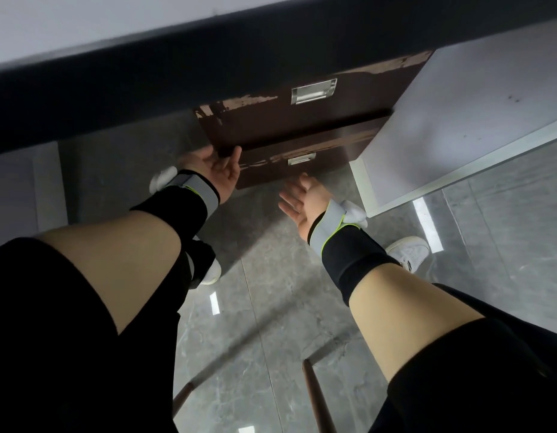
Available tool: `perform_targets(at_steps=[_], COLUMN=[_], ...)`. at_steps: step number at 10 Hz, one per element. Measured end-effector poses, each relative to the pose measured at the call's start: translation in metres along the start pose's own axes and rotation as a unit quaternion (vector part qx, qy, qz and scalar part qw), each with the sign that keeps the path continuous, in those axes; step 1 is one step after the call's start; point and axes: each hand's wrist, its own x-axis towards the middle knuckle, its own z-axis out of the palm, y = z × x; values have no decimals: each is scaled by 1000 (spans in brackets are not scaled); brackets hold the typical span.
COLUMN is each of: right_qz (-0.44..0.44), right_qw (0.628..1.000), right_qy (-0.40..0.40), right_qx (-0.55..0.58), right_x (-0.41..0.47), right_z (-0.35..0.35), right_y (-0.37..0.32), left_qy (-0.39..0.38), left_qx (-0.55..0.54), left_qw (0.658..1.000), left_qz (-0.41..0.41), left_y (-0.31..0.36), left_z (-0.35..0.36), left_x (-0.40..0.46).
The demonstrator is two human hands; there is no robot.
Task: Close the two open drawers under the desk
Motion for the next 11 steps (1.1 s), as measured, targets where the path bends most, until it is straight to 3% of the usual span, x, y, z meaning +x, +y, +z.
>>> perform_targets(at_steps=[3,4,5,6,7,8,9,10,11], right_qz=[-2,-17,-86,-150,-205,-232,-237,-280,-343], right_qw=[998,988,891,778,645,577,559,499,473], right_qy=[4,13,36,18,25,10,-4,-30,-37], right_qx=[-55,-152,-443,-610,-735,-783,-795,-820,-811], right_x=[-5,-13,-28,-52,-83,-114,-165,-221,-277], right_z=[-21,-19,-14,-15,-15,-14,2,25,51], right_y=[-2,-7,-13,-12,-8,-9,-30,-60,-88], left_qy=[7,30,-3,-36,-47,-55,-65,-81,-96], left_qx=[74,318,651,821,911,930,925,920,909], left_qw=[997,945,745,548,361,289,261,230,258], left_qz=[21,72,148,154,195,220,268,305,312], left_y=[2,-14,-42,-56,-54,-52,-40,-16,4], left_z=[4,2,-8,-25,-21,-13,9,35,55], left_x=[2,-8,-25,-49,-89,-139,-203,-265,-312])
